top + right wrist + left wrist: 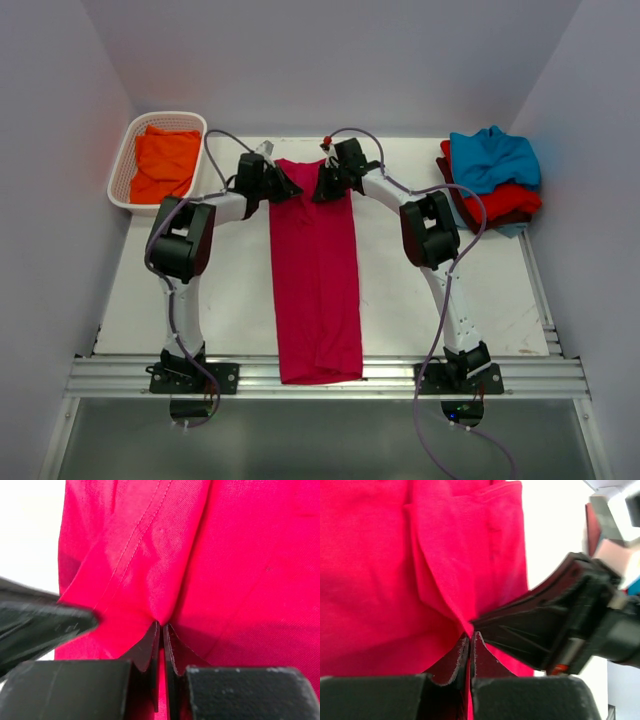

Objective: Fold and stack the t-shirts
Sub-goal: Rotate the tshirt 90 degrees

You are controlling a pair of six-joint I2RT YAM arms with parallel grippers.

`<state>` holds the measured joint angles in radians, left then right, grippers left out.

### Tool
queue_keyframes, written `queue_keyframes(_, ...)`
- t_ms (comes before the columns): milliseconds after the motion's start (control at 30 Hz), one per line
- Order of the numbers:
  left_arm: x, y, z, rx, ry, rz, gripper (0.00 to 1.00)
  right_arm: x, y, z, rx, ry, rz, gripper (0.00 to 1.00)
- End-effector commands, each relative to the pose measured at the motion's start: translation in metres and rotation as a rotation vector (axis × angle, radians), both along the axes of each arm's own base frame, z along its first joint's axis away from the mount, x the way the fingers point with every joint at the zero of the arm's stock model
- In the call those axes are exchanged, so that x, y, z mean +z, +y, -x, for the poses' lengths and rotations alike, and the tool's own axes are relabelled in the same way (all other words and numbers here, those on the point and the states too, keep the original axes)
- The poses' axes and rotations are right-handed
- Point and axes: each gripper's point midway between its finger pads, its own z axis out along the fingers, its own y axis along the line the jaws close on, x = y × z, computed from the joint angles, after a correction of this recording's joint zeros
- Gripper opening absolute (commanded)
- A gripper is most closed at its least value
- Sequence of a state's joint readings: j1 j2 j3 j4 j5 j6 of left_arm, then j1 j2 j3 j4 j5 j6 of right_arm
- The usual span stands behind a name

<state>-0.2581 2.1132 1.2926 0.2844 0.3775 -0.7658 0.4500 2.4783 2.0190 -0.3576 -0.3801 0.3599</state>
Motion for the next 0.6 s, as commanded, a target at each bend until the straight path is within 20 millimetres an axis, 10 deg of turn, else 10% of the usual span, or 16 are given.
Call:
queue_keyframes(0, 0.055, -0.003, -0.009, 0.007, -0.077, -0.034, 0.00, -0.016, -0.031, 0.003, -0.054, 0.043, 0.090, 0.00)
queue_keyframes(300, 0.055, 0.001, -0.008, 0.020, -0.010, -0.082, 0.01, -0.006, -0.030, 0.001, -0.053, 0.030, 0.087, 0.13)
queue_keyframes(567, 0.055, -0.010, -0.009, 0.004, -0.045, -0.071, 0.53, -0.009, -0.032, 0.003, -0.052, 0.038, 0.090, 0.20)
